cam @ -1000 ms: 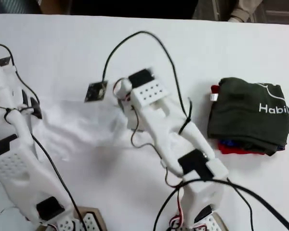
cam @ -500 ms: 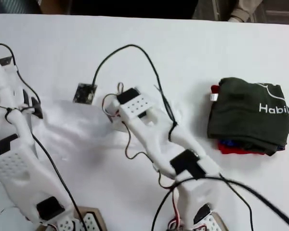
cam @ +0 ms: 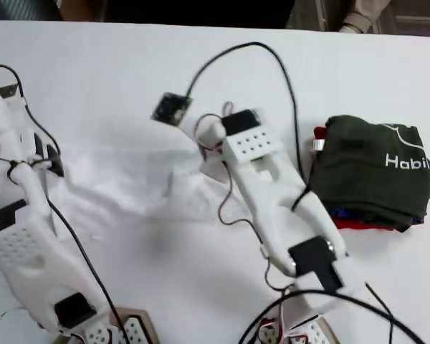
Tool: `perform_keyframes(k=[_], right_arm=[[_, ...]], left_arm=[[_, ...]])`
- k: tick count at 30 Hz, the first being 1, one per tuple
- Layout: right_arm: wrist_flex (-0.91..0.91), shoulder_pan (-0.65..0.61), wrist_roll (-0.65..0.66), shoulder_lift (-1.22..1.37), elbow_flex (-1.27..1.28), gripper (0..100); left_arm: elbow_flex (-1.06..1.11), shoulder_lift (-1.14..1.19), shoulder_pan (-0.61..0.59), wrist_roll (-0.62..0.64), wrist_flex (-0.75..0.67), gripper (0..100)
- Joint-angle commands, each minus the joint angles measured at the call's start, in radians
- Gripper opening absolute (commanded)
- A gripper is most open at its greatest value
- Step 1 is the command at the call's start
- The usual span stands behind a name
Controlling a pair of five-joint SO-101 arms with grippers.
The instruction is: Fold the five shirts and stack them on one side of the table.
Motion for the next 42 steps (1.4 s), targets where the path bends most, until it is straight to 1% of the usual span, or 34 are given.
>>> perform_keyframes(k=[1,8,11,14,17,20,23,25,29,34,38,40,42], right_arm=[[-0.012,0.03,0.037,-0.099,0.104,5.6],[-0.189,0.073,0.052,-0.093,0.305,5.6],[-0.26,0.134,0.057,-0.093,0.328,5.6],[-0.3,0.202,0.103,-0.102,0.325,5.6],[-0.254,0.217,0.109,-0.124,0.29,5.7],[-0.188,0.213,0.107,-0.191,0.25,5.9],[-0.153,0.213,0.107,-0.288,0.212,5.9],[-0.12,0.213,0.107,-0.351,0.193,5.9],[-0.051,0.197,0.107,-0.458,0.193,5.9],[0.002,0.174,0.107,-0.541,0.195,5.8],[0.03,0.139,0.107,-0.57,0.195,5.7],[0.044,0.125,0.107,-0.573,0.193,5.7],[0.05,0.122,0.106,-0.573,0.192,5.7]], left_arm=[[-0.018,-0.074,0.011,-0.012,-0.014,22],[-0.013,-0.074,0.011,-0.012,-0.015,22],[-0.013,-0.074,0.011,-0.012,-0.012,22],[-0.015,-0.078,0.011,-0.003,-0.006,22],[-0.018,-0.081,0.009,0.058,0.035,22],[-0.002,-0.072,0.003,0.077,0.054,22],[0.067,-0.066,0.008,0.097,-0.006,22],[0.119,-0.057,0.008,0.118,-0.075,22],[0.196,-0.021,0.011,0.121,-0.17,22],[0.203,0.058,0.032,0.123,-0.193,22],[0.203,0.092,0.08,0.121,-0.184,22],[0.203,0.092,0.107,0.121,-0.175,19],[0.203,0.094,0.121,0.121,-0.17,8]])
